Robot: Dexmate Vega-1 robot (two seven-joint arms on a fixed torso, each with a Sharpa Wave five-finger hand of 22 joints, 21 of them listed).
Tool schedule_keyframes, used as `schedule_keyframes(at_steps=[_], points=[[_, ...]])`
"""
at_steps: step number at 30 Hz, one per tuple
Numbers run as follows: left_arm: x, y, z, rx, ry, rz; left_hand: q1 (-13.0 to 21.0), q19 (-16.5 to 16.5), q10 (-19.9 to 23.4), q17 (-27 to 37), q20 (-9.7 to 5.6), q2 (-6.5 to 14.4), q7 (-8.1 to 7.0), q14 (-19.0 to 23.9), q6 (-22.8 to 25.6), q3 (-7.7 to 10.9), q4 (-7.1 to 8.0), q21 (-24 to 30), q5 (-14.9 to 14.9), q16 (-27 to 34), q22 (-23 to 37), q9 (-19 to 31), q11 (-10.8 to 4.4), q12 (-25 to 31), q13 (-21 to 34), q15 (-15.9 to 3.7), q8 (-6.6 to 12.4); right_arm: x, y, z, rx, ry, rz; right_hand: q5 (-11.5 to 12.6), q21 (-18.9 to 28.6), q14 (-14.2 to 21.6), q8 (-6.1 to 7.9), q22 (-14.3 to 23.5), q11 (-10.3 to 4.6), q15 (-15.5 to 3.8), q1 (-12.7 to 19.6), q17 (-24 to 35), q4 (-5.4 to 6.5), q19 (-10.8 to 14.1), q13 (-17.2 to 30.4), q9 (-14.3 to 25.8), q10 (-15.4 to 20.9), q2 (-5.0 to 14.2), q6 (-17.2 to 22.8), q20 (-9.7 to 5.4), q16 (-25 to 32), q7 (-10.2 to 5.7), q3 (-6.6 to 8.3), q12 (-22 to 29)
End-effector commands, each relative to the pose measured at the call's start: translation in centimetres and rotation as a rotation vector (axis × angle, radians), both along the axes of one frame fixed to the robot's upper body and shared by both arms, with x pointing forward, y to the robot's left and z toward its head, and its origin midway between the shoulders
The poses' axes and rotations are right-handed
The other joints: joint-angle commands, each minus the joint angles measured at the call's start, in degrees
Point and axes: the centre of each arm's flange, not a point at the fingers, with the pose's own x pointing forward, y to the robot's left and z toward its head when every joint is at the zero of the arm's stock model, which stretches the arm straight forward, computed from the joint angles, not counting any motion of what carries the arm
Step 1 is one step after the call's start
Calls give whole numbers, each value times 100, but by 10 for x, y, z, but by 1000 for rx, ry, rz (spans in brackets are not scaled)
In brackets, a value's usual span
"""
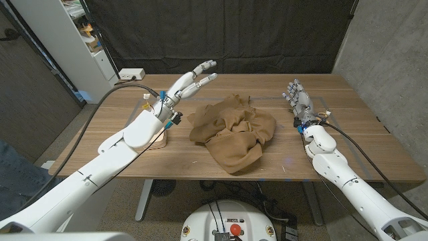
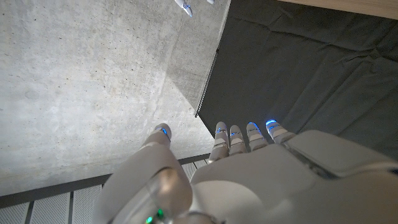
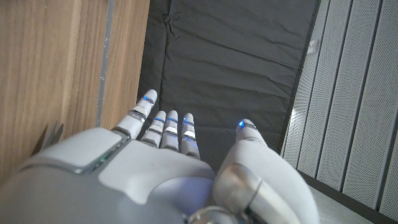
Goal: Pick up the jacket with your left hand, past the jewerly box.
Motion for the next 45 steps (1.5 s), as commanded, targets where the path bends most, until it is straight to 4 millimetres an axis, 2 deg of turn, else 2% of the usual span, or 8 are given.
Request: schedule_keyframes(at_steps=[1, 15, 31, 45], points=[[-5, -9, -1, 60, -65, 65, 78, 25, 37, 12, -8, -16, 14, 54, 53, 20, -46, 22, -1, 33, 19, 10, 8, 22, 1, 8, 29, 0, -3, -2, 15, -1, -1, 15, -34, 34, -3, 33, -12, -14, -6, 14, -20, -38, -3, 19, -4, 9, 36, 2, -8, -34, -13, -11], [-11, -18, 0, 107, -99, 106, 110, 71, 67, 11, 21, -4, 1, 87, 79, 29, -82, 33, -5, 34, 18, 11, 4, 28, -2, 3, 24, 3, -4, 1, 15, -4, 4, 17, -36, 32, -4, 33, -1, -15, -10, 2, -26, -40, -9, 18, 7, 9, 45, 8, -10, -44, -18, -7], [-20, -38, -2, 180, -154, 144, 154, 193, 111, 12, 51, 8, -37, 143, 102, 41, -134, 67, -7, 38, 18, 12, 2, 36, -4, 1, 13, 1, -8, 0, 14, -5, 8, 19, -36, 30, -5, 33, -4, -17, -20, -10, -28, -34, -15, 17, -10, 19, 51, 7, -10, -42, -22, -14], [-26, -39, -4, 222, -165, 166, 191, 253, 127, 13, 118, 14, -53, 182, 135, 49, -178, 76, -7, 38, 20, 14, -7, 36, -5, 0, 12, -4, -7, 0, 9, -7, 9, 20, -37, 26, -7, 33, -10, -18, -18, -22, -36, -33, -19, 17, -19, 26, 55, 11, -12, -46, -22, -17]])
